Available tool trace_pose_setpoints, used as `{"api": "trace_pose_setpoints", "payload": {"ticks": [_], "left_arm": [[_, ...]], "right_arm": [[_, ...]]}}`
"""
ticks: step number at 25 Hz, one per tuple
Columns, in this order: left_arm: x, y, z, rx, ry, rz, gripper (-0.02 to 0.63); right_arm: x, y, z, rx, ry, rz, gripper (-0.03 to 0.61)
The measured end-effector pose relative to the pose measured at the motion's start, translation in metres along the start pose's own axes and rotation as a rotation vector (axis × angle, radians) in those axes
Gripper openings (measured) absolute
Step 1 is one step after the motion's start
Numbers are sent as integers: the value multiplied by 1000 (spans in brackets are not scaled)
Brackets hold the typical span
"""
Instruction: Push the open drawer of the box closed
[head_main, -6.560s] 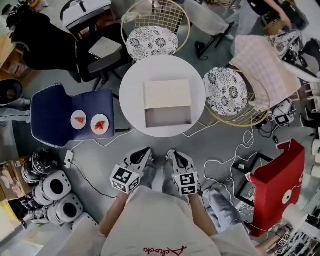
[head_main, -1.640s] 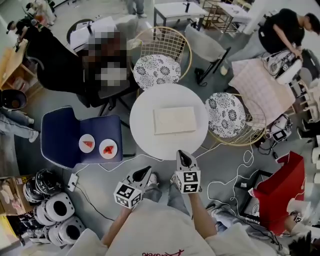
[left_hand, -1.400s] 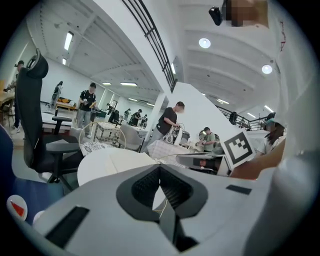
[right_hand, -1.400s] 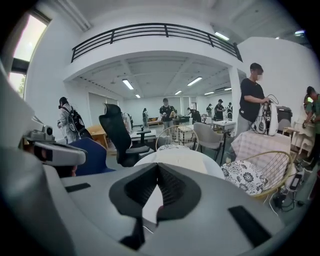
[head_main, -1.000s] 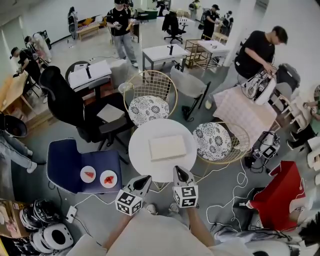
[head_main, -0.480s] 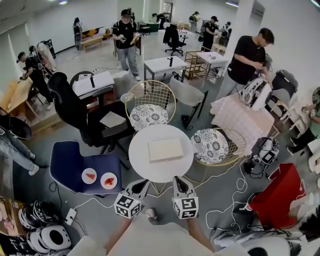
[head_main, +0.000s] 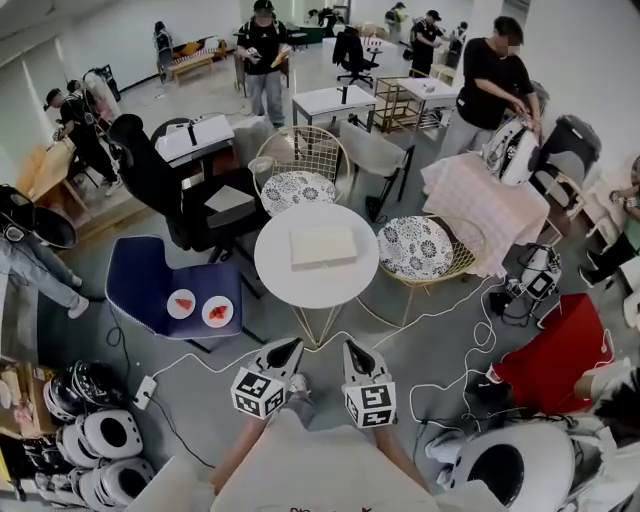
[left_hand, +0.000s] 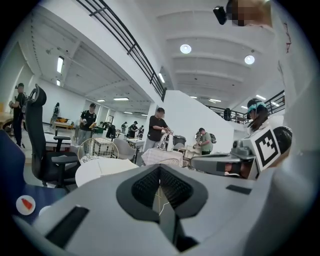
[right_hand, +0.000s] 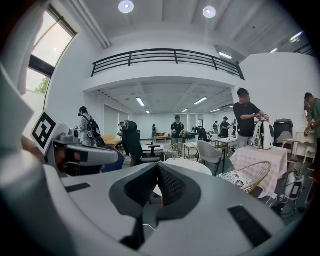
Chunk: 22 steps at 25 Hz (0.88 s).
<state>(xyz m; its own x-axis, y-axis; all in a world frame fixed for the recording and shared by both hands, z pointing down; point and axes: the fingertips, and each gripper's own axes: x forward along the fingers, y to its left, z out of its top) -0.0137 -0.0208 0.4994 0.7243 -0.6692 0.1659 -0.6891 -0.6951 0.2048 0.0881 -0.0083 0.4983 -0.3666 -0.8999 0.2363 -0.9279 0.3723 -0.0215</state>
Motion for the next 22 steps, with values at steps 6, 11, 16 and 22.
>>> {"api": "trace_pose_setpoints", "payload": {"ticks": [6, 11, 16, 22], "left_arm": [[-41, -50, -23, 9, 8, 10, 12], [-70, -81, -40, 16, 16, 19, 12], [-88, -105, -44, 8, 13, 25, 12], [-108, -118, -47, 1, 10, 40, 12]], "right_arm": [[-56, 23, -18, 5, -21, 22, 15], [-98, 39, -34, 12, -21, 31, 15], [-126, 49, -41, 5, -11, 36, 15], [-144, 62, -43, -7, -6, 52, 15]]}}
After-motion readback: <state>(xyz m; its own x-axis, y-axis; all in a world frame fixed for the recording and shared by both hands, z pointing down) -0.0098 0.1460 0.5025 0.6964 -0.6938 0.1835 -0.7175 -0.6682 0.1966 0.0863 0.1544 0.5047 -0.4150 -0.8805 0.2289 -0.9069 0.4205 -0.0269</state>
